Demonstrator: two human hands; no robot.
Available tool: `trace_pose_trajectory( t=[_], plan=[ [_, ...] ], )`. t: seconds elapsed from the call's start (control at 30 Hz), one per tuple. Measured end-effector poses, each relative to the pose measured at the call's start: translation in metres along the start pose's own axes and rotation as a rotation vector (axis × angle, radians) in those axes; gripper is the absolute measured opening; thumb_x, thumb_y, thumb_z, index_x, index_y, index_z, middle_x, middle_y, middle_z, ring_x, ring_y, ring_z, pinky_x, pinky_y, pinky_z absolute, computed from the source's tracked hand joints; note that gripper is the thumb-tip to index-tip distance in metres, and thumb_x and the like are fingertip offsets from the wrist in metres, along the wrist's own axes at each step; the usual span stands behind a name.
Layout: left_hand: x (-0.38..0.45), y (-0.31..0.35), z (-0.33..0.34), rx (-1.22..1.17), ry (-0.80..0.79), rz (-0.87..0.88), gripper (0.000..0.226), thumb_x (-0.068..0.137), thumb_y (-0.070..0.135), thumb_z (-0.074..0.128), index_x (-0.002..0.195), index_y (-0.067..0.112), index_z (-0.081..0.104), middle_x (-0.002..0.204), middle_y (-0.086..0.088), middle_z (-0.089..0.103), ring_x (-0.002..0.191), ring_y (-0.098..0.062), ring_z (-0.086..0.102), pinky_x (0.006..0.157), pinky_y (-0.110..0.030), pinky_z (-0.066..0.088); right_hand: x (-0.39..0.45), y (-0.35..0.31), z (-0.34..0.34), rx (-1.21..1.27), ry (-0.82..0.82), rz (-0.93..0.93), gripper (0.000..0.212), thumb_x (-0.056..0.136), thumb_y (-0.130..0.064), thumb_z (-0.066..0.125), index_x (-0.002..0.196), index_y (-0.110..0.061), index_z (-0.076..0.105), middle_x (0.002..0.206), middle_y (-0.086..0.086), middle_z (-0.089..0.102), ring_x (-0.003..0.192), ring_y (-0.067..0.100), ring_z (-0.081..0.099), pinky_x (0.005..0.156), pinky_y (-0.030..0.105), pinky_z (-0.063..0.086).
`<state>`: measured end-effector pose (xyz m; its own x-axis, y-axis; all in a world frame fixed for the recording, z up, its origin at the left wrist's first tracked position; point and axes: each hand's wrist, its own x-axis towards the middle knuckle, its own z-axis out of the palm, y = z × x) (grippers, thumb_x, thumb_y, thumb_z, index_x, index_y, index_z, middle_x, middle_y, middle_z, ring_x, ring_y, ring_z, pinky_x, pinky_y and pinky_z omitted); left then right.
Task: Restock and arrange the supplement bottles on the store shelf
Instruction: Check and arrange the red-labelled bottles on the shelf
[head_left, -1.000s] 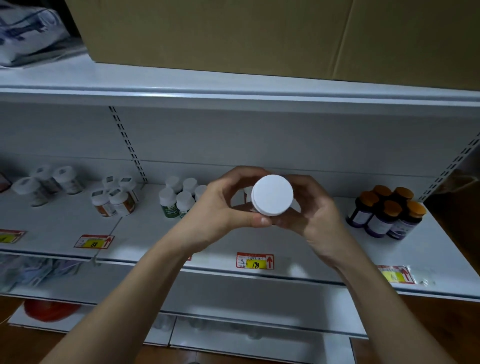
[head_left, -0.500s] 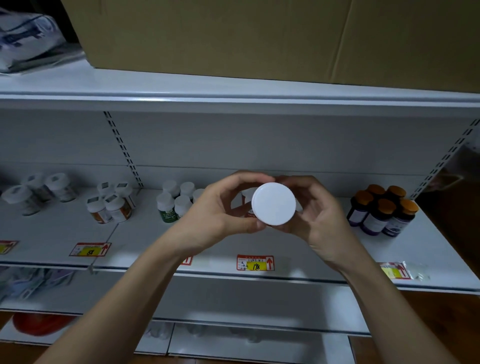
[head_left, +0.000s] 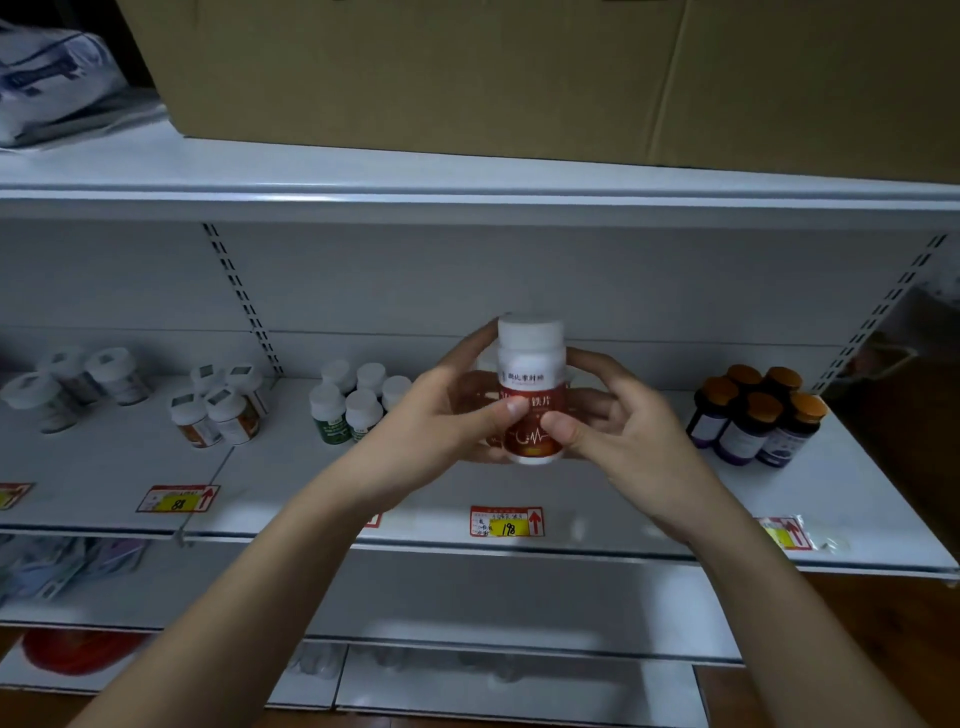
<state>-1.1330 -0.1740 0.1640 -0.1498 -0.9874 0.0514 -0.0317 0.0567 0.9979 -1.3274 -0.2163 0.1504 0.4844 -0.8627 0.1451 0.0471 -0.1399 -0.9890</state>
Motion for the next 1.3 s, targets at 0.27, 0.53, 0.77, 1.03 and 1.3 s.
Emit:
trace_pose_trajectory(
  t=[0.27,0.53,0.77,1.03,1.3],
  plan=[
    [0.010,0.010,0.009,0.026,0.098,-0.218,0.033,0.093,0.033,0.064,0.125,0.027,0.061,0.104,-0.018,0.071,0.080,-0.027,0.073,0.061,-0.035,0.060,0.001,-0.013,0.002,-0.021,0.029,0.210,0.059,0.083,-0.047,0.061,0.139,-0.034,0.049,0.095,0.004,0.077,0.080,0.026,0.075,0.058,0.034,0.059],
    [0.023,0.017,0.012,0.080,0.077,-0.396,0.061,0.096,0.053,0.052,0.100,-0.005,0.070,0.081,-0.027,0.072,0.065,-0.029,0.069,0.062,-0.028,0.058,0.006,-0.028,0.008,0.025,0.116,0.355,0.047,0.100,-0.048,0.047,0.093,-0.006,0.068,0.060,0.020,0.065,0.045,0.024,0.058,0.044,0.025,0.048],
    [0.024,0.013,0.012,0.060,0.069,-0.405,0.062,0.096,0.055,0.051,0.101,-0.003,0.071,0.083,-0.028,0.072,0.071,-0.031,0.071,0.065,-0.028,0.059,0.010,-0.024,0.008,0.050,0.117,0.377,0.049,0.099,-0.049,0.048,0.091,-0.004,0.067,0.058,0.020,0.063,0.042,0.024,0.057,0.042,0.024,0.047],
    [0.019,0.011,0.009,0.031,0.063,-0.348,0.046,0.098,0.045,0.055,0.111,0.003,0.068,0.092,-0.026,0.073,0.077,-0.035,0.073,0.067,-0.030,0.061,0.007,-0.022,0.006,0.032,0.068,0.338,0.031,0.098,-0.043,0.055,0.103,-0.016,0.069,0.071,0.020,0.070,0.054,0.027,0.065,0.048,0.029,0.054],
    [0.020,0.007,0.001,0.091,0.084,-0.149,0.051,0.091,0.024,0.069,0.132,0.047,0.050,0.105,-0.006,0.076,0.089,-0.028,0.075,0.073,-0.036,0.061,0.007,-0.007,-0.001,-0.044,0.003,0.195,0.061,0.095,-0.026,0.064,0.143,-0.048,0.035,0.109,0.006,0.073,0.091,0.020,0.075,0.067,0.037,0.062]
  ],
)
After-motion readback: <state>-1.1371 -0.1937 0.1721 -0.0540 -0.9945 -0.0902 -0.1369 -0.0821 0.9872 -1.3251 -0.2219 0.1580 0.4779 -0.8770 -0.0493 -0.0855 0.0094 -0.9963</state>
